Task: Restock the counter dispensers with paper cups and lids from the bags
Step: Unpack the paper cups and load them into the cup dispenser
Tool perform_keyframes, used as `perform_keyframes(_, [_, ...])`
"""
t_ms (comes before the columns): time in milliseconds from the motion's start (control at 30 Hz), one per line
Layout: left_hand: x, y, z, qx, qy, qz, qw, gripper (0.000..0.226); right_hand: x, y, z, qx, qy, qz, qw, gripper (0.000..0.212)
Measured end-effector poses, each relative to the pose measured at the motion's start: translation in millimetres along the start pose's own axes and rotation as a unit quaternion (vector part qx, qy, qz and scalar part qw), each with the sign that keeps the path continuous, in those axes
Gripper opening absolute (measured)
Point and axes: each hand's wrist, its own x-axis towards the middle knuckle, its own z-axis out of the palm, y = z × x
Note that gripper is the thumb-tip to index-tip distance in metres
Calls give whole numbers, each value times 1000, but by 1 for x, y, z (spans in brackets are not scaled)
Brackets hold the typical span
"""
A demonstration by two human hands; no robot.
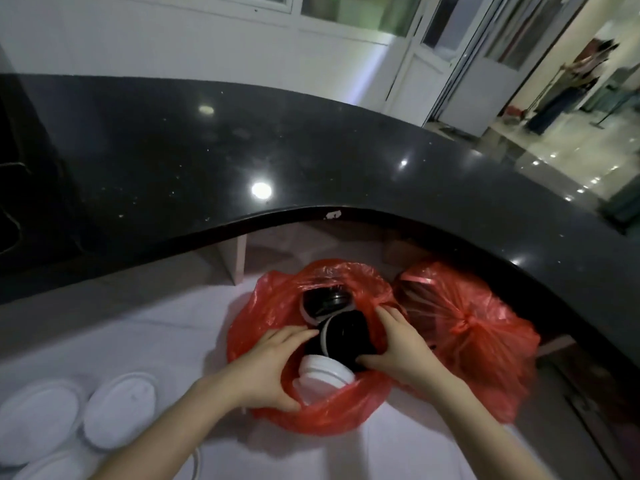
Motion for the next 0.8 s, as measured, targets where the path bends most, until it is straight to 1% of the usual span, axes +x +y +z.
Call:
perform_keyframes(100, [-5, 6, 14, -13, 17, -7, 1000, 115, 1, -1, 5, 14, 19, -15, 1000, 106])
perform_keyframes(167, [-7, 9, 20, -31, 30, -18, 999, 116, -2, -2, 7, 19, 51, -15, 998, 102])
perform_keyframes(267, [-5, 13, 18, -94, 24, -32, 995, 108, -11, -5, 4, -2, 147, -1, 989, 77])
perform_keyframes(333, [0, 14, 11, -146, 29, -48, 988, 94, -18, -7, -1, 6, 238, 3, 971, 64])
perform_keyframes(400, [9, 18, 4, -207, 71, -81, 972, 73, -27, -13, -7, 52, 335, -25, 941, 52])
perform_keyframes(433, [14, 21, 1, -220, 100, -107, 964, 64, -30, -16, -10, 86, 365, -34, 927, 48])
perform_keyframes(467, [20, 24, 0, -213, 119, -137, 960, 60, -33, -19, -12, 120, 382, -33, 916, 46])
perform_keyframes(500, [26, 29, 0, -189, 122, -162, 961, 64, -34, -21, -13, 146, 391, -23, 909, 45])
perform_keyframes(533, [33, 33, 2, -163, 112, -182, 963, 70, -34, -22, -12, 153, 392, -19, 907, 43])
perform_keyframes(567, [39, 39, 4, -149, 97, -192, 965, 74, -34, -22, -10, 137, 377, -29, 916, 39])
perform_keyframes(600, [46, 44, 6, -148, 85, -200, 965, 74, -34, -23, -7, 101, 340, -53, 933, 35])
perform_keyframes(633, [51, 49, 7, -156, 79, -206, 963, 71, -35, -22, 0, 53, 285, -87, 953, 31])
perform_keyframes(700, [58, 55, 8, -177, 63, -218, 958, 60, -37, -18, 14, -19, 169, -134, 976, 22])
perform_keyframes(733, [59, 55, 8, -184, 55, -218, 957, 57, -39, -15, 20, -26, 128, -130, 983, 25])
perform_keyframes(800, [58, 52, 9, -205, 45, -210, 955, 59, -43, -6, 30, 13, 103, -102, 989, 48])
